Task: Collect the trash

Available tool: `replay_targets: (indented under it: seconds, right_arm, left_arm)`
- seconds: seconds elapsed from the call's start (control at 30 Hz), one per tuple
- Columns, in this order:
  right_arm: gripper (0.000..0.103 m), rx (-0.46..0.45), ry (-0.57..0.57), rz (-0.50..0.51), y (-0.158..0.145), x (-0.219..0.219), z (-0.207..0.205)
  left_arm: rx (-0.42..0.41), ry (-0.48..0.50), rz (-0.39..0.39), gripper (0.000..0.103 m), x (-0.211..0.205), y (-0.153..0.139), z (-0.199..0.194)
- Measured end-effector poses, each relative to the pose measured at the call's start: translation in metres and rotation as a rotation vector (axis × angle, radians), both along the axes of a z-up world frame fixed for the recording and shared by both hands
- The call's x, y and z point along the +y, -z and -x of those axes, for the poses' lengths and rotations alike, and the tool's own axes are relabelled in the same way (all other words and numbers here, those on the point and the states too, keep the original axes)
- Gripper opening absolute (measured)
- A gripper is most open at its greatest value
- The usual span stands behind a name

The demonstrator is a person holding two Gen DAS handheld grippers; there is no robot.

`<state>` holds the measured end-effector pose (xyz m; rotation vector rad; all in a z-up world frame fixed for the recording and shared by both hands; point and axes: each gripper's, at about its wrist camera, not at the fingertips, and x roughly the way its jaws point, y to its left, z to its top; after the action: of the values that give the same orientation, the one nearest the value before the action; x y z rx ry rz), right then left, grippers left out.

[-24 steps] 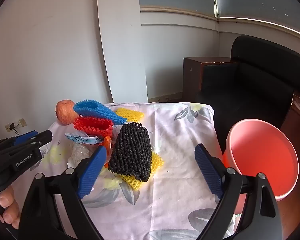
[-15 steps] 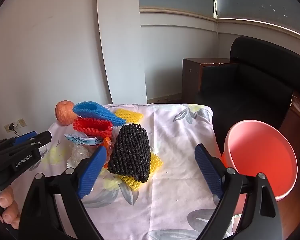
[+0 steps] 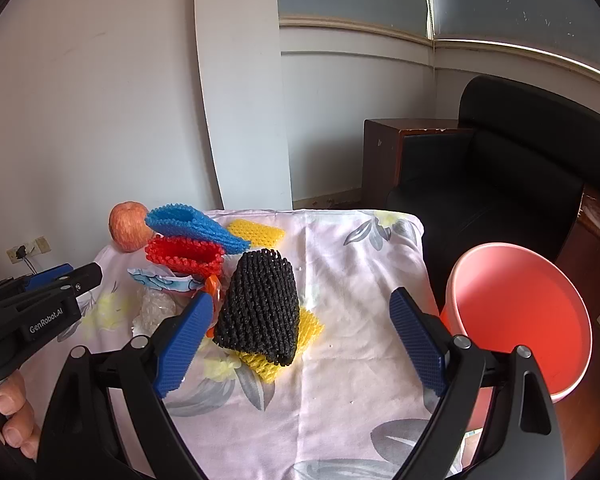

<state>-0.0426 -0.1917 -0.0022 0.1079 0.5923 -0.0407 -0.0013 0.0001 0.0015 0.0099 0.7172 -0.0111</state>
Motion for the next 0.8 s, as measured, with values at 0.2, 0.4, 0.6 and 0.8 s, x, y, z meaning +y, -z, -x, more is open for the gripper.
replay_targets:
  seconds: [0.2,0.4,0.6,0.8]
  right_arm:
    - [0.09,0.0,-0.001,0.001,-0.0002,-0.0002,0.0002]
    - [0.09,0.001,-0.002,0.0,-0.0004,-0.0002,0.0003]
    - [0.09,-0.001,-0.002,0.0,-0.0004,0.0001,0.0011]
    - [0.09,0.0,-0.002,0.002,-0.0003,0.0006,0.0018]
  left_arm:
    - [0.002,0.001,0.001,0.037,0.0037,-0.0031,-0.0008]
    - [0.003,-0.003,0.0,0.037,0.0009,0.0002,-0.0005]
    - [0.005,-0.008,0.005,0.037,-0.0001,0.003,0.0015]
    - [0.008,-0.01,0.01,0.037,0.0016,0.004,0.0004]
